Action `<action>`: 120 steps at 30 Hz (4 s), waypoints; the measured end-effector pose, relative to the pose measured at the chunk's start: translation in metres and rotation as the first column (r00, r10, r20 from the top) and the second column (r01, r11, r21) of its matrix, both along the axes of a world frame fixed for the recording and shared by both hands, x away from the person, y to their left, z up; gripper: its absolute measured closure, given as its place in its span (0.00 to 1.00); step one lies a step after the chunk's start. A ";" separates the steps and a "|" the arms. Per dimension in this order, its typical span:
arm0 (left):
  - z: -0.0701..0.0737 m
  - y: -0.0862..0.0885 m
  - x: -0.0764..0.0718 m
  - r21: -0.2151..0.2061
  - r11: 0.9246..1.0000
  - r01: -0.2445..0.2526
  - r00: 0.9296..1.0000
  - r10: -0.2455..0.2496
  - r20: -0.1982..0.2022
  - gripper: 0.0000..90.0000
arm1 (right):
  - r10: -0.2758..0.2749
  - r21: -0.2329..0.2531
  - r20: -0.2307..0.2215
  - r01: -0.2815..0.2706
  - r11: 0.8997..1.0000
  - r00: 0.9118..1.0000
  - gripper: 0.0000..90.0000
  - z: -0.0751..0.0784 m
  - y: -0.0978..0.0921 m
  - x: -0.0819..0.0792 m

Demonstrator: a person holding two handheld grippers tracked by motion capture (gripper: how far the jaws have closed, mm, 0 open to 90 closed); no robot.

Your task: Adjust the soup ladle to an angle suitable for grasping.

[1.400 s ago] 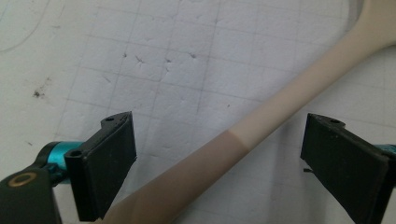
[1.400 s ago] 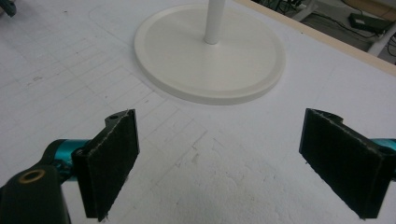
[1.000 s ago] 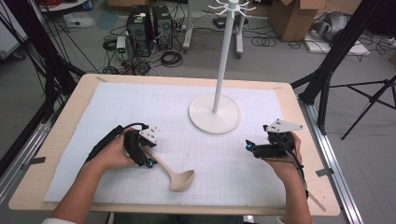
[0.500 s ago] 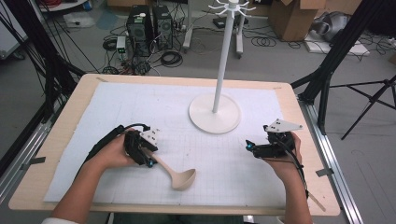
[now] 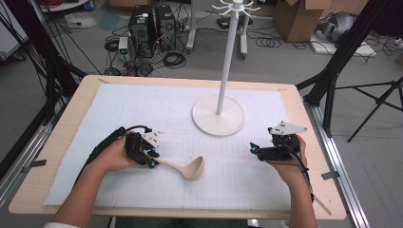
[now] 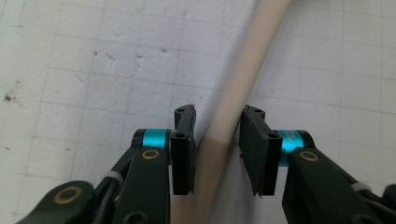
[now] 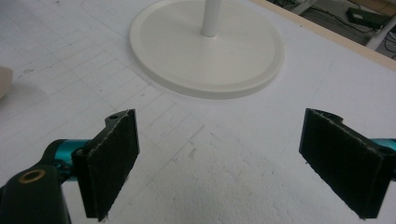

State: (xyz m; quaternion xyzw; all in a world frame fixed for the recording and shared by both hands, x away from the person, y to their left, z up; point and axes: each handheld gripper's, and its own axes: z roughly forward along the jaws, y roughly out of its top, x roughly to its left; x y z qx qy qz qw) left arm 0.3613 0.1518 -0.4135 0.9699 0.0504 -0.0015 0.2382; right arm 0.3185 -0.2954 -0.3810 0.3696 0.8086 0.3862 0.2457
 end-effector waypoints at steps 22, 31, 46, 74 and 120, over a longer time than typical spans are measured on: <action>0.003 -0.007 0.001 0.028 0.999 0.021 0.999 -0.020 -0.038 0.85 | -0.004 0.011 0.006 0.004 1.000 1.000 0.13 0.002 -0.003 -0.001; 0.004 -0.016 0.003 0.027 0.999 0.028 0.999 -0.027 -0.036 0.85 | -0.003 0.012 0.014 0.003 1.000 1.000 0.13 0.003 -0.004 -0.002; 0.008 -0.067 0.011 0.015 0.997 0.081 0.996 -0.080 -0.030 0.85 | -0.007 0.028 0.020 0.006 1.000 1.000 0.13 0.007 -0.008 -0.004; 0.001 -0.158 0.018 -0.001 0.990 0.143 0.989 -0.143 -0.029 0.85 | -0.010 0.044 0.035 0.008 0.999 0.999 0.13 0.011 -0.014 -0.006; 0.057 -0.070 0.003 -0.323 0.943 -0.083 0.994 0.100 0.037 0.38 | 0.002 0.027 0.028 -0.003 1.000 1.000 0.13 0.010 -0.009 -0.005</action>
